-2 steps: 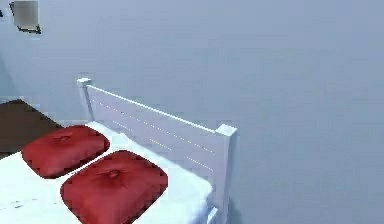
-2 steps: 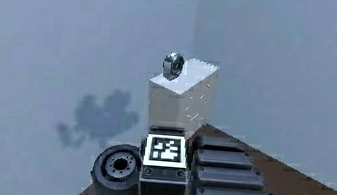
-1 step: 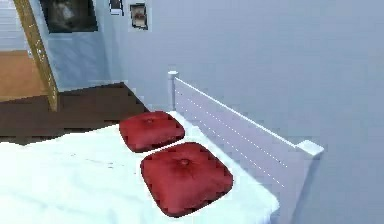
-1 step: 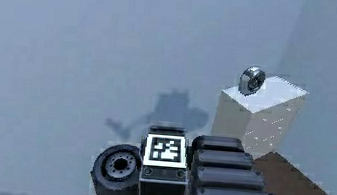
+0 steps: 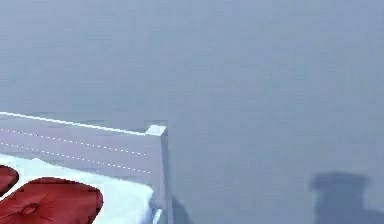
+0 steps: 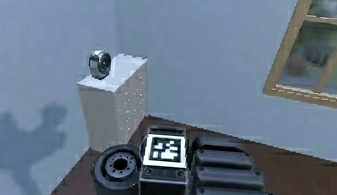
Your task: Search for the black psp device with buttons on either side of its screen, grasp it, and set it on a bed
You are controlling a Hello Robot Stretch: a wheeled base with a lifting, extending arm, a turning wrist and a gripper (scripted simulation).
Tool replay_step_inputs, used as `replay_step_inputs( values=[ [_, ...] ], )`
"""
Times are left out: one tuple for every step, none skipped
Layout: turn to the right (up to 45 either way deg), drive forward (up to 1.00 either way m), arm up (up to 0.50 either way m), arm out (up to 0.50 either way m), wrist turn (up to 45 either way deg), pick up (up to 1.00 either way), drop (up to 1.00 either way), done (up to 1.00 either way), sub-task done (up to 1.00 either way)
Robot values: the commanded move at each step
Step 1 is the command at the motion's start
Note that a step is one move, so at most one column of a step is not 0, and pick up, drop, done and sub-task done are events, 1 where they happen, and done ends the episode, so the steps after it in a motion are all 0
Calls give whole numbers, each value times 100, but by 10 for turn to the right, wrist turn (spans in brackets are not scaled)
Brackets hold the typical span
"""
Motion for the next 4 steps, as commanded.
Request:
replay_step_inputs(
  values=[
    [450,0,0,0,0,0,0,0,0],
    [240,0,0,0,0,0,0,0,0],
    [30,0,0,0,0,0,0,0,0],
    [-450,0,0,0,0,0,0,0,0]
  ],
)
